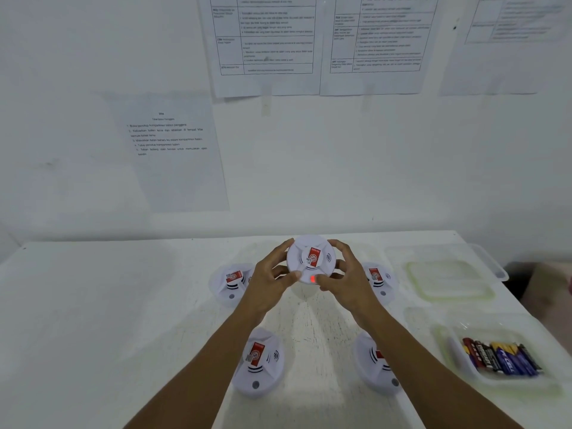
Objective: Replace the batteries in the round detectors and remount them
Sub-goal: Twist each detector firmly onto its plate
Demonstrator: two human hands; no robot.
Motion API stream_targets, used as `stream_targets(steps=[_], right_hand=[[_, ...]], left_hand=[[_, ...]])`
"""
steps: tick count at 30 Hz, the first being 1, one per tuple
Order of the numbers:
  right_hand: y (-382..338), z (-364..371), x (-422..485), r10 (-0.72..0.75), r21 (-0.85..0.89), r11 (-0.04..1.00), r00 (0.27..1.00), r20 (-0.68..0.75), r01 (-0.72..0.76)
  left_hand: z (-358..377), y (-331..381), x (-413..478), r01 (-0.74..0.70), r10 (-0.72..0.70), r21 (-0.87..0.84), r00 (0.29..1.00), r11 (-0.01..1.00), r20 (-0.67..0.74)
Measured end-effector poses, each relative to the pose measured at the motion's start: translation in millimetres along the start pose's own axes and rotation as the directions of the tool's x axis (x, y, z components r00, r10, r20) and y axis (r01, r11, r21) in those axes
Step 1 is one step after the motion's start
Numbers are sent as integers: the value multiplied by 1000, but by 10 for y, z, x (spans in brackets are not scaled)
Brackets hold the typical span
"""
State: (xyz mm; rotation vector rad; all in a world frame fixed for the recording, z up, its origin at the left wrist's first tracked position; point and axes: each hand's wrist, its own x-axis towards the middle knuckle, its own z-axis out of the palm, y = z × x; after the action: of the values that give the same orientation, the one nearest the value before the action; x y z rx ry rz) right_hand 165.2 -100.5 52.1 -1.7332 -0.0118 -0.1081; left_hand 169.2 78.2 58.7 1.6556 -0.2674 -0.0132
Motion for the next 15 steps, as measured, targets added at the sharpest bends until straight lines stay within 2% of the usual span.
stream_targets(steps=[15], right_hand=[[-48,-34,-7,37,66,997,999,32,-39]], left_hand=[[-26,11,29,-1,1,45,1000,999,6]])
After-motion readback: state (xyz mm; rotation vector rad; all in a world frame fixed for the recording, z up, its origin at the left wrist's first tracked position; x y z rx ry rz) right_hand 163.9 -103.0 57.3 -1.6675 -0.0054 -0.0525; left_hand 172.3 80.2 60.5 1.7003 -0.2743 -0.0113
